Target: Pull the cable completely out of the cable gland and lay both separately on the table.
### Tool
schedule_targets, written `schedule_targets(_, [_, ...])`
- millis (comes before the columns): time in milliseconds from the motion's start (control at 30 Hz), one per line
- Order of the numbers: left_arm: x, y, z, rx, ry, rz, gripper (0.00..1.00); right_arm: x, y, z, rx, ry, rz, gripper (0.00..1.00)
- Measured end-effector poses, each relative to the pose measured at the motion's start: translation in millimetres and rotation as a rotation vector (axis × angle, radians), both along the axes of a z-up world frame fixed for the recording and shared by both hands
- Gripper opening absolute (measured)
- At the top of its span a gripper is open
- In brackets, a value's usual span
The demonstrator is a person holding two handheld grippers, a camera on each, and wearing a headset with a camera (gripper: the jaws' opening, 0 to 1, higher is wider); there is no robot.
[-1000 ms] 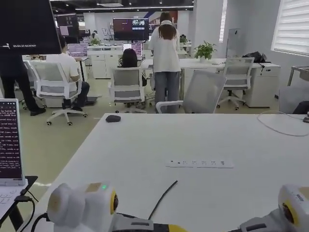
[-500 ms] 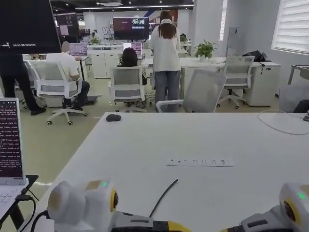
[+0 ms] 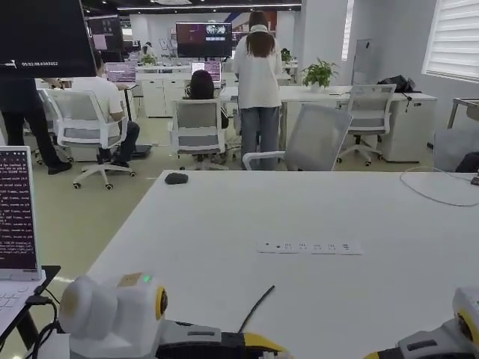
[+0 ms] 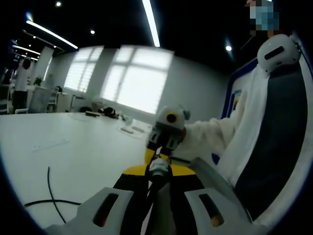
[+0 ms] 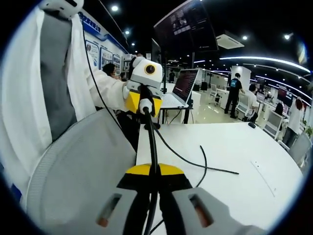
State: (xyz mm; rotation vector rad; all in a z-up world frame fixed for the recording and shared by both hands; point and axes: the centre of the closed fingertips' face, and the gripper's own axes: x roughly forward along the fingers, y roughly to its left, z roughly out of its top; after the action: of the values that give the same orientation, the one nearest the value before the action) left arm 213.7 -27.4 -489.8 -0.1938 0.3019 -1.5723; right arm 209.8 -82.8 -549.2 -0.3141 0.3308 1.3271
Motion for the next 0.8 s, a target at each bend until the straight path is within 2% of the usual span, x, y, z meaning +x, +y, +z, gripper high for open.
schedule_targets(167, [0.4,2.8,-0.8,0.001,0.003,0.005,0.16,2.1,-11.9,-12.5,-0.027,0.020,-0.032,0.02])
schedule_targets(667, [-1.0,2.4,-2.5,0.009,-0.004,0.004,0.16,0.7,-11.9,-15.4,-0.029,0.038,-0.045,0.02])
schedule_targets(800, [-0.7,2.0,-4.6,0.023,-0.011,0.006,0.16,0.0,-12.7,-16.1,-0.026,0.047,-0.049,0.02])
